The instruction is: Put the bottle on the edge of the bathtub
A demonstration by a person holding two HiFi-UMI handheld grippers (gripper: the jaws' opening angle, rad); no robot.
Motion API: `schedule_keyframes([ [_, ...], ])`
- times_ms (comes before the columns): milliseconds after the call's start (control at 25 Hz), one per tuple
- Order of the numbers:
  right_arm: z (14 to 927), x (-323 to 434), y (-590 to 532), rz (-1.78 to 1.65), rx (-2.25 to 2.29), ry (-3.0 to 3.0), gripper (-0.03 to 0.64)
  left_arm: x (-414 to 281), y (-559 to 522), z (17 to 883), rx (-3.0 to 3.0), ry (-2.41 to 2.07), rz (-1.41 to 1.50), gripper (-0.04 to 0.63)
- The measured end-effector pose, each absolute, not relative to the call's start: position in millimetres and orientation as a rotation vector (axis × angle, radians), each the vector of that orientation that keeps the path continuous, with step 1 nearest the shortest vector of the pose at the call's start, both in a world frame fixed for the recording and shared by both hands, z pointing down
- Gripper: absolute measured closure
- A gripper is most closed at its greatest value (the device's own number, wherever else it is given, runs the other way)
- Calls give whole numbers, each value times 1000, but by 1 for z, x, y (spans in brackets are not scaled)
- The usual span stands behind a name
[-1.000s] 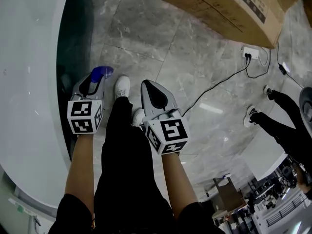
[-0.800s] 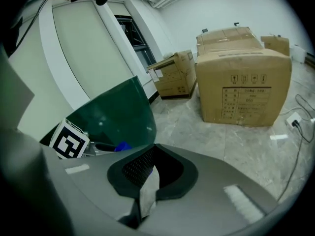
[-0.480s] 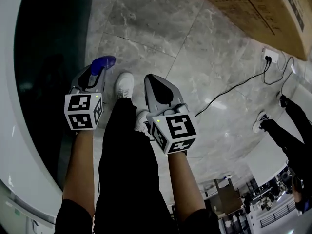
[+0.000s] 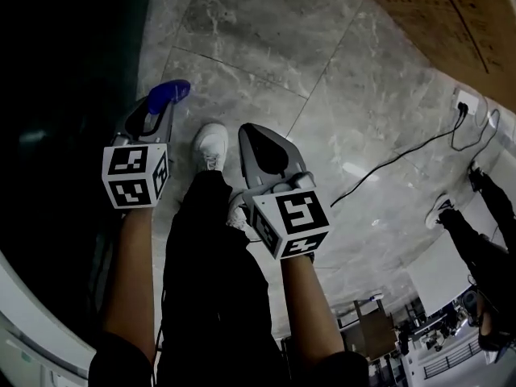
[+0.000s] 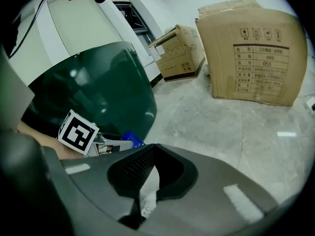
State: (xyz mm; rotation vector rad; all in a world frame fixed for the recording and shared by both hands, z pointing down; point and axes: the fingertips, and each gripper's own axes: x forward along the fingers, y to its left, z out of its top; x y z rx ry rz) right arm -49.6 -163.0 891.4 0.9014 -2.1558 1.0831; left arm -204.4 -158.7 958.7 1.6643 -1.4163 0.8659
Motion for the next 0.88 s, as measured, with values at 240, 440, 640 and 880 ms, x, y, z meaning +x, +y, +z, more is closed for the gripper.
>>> schedule_keyframes([
  [240, 917, -48, -153, 1091, 888, -2140, 594, -208, -157, 980, 1674, -1422, 883, 453],
  [440, 930, -44, -146, 1100, 890, -2133, 594, -206, -152, 994, 1673, -1426, 906, 453],
  [640, 938, -38, -141, 1102, 902, -2118, 594, -202, -150, 999, 1685, -1435, 887, 453],
  [880, 938, -37, -135, 1106, 907, -2110, 594, -201, -147, 1001, 1686, -1437, 867, 453],
])
